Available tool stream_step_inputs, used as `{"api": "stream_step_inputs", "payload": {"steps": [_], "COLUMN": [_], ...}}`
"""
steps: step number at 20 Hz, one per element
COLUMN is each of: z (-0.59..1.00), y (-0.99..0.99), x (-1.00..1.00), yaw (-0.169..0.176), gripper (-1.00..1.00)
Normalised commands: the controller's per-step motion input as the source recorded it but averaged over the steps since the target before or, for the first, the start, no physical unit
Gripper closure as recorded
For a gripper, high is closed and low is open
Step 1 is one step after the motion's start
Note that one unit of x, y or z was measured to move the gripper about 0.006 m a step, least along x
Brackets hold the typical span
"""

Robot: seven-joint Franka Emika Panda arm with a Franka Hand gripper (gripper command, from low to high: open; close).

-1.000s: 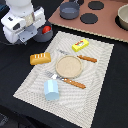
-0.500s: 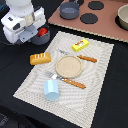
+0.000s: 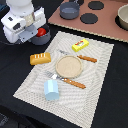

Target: Interact with the objects in diverse but meaningful ways.

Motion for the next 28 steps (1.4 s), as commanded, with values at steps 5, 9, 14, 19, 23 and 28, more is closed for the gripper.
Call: {"api": "stream_step_inputs", "payload": {"steps": [5, 9, 14, 19, 23, 28], "z": [1.0, 0.93, 0.63, 0.45, 0.27, 0.08], "y": [0.32, 0.31, 0.43, 0.33, 0.27, 0.18], "x": [-0.15, -0.09, 0.55, 0.87, 0.81, 0.78], "yaw": [-0.025, -0.011, 0.0, 0.0, 0.0, 0.0], "gripper": [1.0, 1.0, 1.0, 1.0, 1.0, 1.0]}}
